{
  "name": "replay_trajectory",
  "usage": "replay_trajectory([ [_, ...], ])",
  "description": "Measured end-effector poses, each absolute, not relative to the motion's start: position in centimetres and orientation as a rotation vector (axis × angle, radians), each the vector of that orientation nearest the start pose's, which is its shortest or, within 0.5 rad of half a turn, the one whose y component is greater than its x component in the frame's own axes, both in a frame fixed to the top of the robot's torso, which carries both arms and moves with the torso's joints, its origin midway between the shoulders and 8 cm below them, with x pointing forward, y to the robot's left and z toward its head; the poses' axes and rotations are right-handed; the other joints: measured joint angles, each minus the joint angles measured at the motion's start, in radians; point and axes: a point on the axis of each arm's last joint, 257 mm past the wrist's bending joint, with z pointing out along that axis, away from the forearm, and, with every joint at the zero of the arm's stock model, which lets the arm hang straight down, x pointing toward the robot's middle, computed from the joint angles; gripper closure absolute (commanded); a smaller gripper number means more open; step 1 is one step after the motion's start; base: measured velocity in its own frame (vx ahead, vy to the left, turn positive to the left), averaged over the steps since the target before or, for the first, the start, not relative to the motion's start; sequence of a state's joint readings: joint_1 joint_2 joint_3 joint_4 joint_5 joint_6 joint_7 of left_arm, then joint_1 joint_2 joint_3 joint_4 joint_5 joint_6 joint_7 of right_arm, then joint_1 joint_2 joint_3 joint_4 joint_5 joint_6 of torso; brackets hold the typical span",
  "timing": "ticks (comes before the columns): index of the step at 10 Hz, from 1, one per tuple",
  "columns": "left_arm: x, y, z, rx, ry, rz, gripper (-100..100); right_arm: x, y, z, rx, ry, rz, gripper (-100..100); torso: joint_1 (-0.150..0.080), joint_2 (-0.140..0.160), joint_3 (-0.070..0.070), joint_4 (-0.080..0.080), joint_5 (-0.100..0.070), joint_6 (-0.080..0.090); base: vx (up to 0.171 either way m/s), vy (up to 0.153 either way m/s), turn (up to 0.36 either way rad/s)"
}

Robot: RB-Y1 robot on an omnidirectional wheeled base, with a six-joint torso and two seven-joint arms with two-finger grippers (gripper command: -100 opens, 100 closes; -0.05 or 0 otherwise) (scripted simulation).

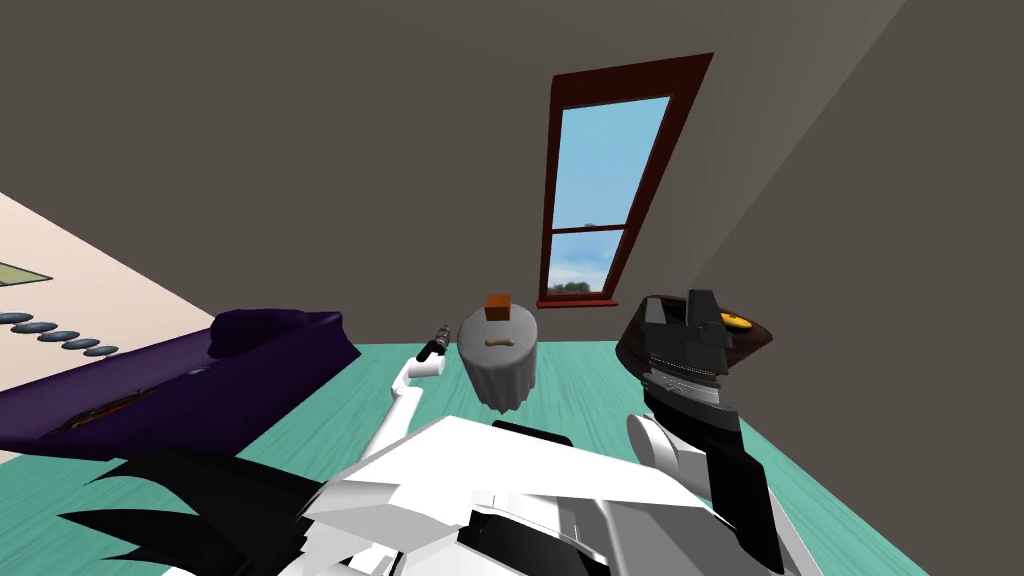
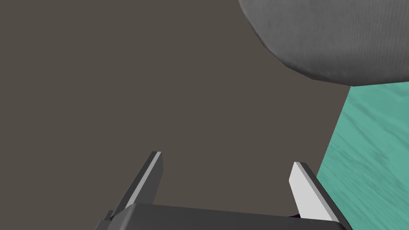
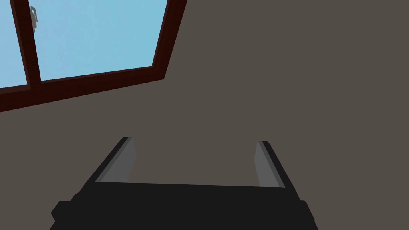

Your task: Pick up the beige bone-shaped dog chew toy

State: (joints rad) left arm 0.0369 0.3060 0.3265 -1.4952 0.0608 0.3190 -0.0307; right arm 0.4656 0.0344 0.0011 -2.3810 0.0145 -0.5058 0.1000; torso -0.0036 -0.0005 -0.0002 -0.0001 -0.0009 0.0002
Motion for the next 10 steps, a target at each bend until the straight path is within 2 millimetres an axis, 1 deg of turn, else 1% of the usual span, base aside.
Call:
replay_trajectory([
  [5,48.2,51.3,-32.5,-1.608,1.294,-0.542,-100,32.1,-27.3,8.0,0.530,0.515,1.237,0,0.001,0.000,0.000,0.000,0.000,-0.001,0.009,-0.045,-0.087],
  [7,48.2,51.3,-34.6,-1.693,1.306,-0.524,-100,32.1,-27.2,8.0,0.530,0.515,1.237,0,-0.001,-0.001,0.000,0.000,0.000,0.000,0.018,-0.063,-0.117],
  [8,48.1,51.4,-35.3,-1.725,1.312,-0.515,-100,32.1,-27.3,8.0,0.530,0.515,1.237,0,0.000,-0.001,0.000,0.000,0.000,-0.001,0.026,-0.053,-0.082],
  [9,47.9,51.2,-36.5,-1.767,1.320,-0.503,-100,32.1,-27.3,8.0,0.530,0.515,1.237,0,0.000,-0.001,-0.001,0.000,0.000,0.000,0.018,-0.037,-0.072],
  [10,47.8,51.1,-37.0,-1.792,1.325,-0.495,-100,32.1,-27.3,8.0,0.530,0.515,1.237,0,0.001,-0.001,0.000,0.000,0.000,-0.001,0.014,-0.037,-0.130],
])
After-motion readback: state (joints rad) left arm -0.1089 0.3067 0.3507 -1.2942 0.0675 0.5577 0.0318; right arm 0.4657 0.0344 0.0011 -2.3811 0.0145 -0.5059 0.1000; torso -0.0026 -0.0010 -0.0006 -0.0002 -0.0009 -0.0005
